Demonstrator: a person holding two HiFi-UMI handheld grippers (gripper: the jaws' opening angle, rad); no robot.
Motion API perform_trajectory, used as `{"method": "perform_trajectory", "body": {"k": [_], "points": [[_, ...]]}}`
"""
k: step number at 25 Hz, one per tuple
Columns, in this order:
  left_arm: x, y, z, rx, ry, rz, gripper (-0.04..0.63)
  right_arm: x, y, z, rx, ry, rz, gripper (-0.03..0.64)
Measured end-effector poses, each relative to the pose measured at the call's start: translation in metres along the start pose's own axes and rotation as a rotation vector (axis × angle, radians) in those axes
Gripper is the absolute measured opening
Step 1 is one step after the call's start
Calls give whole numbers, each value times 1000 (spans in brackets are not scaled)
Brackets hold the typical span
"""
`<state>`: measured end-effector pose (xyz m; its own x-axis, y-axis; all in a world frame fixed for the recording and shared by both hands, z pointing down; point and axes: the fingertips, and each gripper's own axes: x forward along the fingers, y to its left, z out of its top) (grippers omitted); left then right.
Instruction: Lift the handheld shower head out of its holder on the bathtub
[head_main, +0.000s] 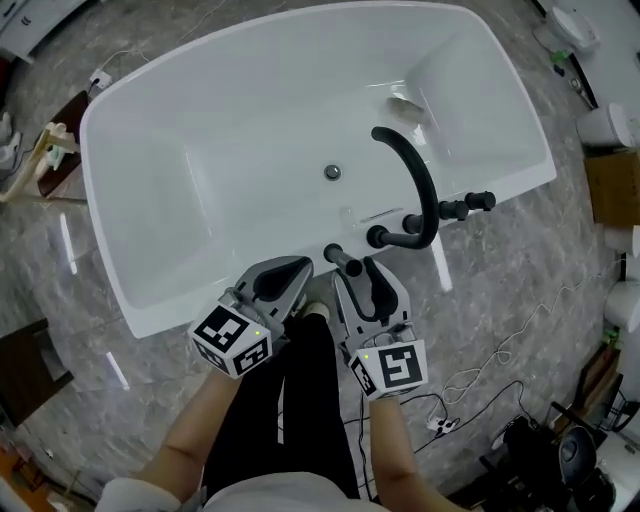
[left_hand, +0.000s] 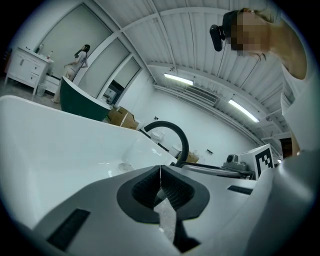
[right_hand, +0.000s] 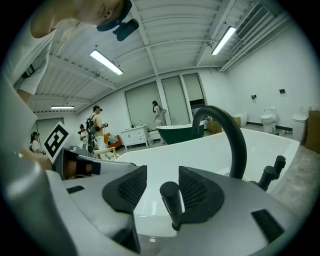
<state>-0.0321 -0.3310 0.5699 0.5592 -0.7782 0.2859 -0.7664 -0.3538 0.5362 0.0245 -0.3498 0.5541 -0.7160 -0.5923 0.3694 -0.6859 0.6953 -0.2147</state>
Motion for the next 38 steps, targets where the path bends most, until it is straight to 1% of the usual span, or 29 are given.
{"method": "perform_trajectory", "body": {"k": [7,14,19,22,24,26,33,38], "points": [[3,29,-40,-43,22,16,12,21,-9,-50,8,53,-12,184],[15,39,-74,-46,43,-28,12,46,-21,-85,6,67,-26,184],[19,53,-89,-78,49,-28,12,63,-28,-106,20,89,-47,184],[20,58,-92,-84,60,-24,12,69,-31,-111,11,98,-61,181],[20,60,-93,-90,64,-23,12,71,-32,-111,-23,111,-74,144],[21,59,-91,-87,66,-26,12,72,-32,-111,-46,126,-83,135],[22,58,-88,-84,76,-30,12,75,-33,-111,-63,141,-127,130],[20,53,-83,-70,88,-25,12,68,-32,-97,-51,122,-125,130]]}}
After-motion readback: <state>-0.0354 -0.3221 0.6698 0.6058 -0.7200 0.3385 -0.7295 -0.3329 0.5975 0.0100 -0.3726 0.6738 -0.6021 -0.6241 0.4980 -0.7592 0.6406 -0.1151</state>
